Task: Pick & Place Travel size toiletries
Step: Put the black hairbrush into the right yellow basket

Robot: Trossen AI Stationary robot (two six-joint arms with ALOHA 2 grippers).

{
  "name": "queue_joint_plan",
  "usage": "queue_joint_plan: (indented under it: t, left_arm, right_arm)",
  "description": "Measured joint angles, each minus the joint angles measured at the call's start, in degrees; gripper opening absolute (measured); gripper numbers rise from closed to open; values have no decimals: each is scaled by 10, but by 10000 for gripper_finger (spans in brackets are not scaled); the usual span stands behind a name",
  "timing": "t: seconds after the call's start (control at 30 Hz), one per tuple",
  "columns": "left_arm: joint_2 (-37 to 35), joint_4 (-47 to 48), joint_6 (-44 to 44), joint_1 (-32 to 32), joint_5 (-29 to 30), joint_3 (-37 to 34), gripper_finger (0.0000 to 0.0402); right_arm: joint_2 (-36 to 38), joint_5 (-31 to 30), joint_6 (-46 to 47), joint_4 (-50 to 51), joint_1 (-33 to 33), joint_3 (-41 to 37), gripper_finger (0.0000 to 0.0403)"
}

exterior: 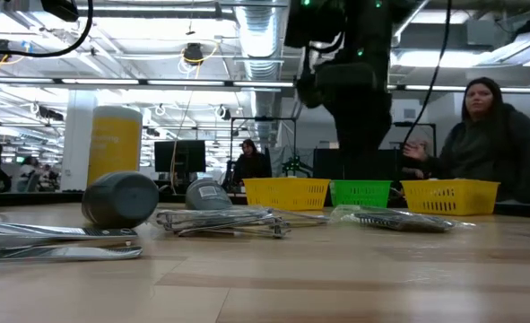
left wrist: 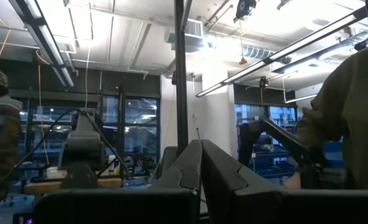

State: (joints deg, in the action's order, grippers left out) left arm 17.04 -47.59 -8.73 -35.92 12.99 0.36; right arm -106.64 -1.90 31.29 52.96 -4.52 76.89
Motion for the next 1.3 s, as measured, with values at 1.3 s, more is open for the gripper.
queue_joint_plan:
  t: [1.3]
  left_arm:
    - [3, 1, 0, 0, 0, 0, 0]
  right_arm:
    - [-62, 8, -4, -86, -22, -47, 271]
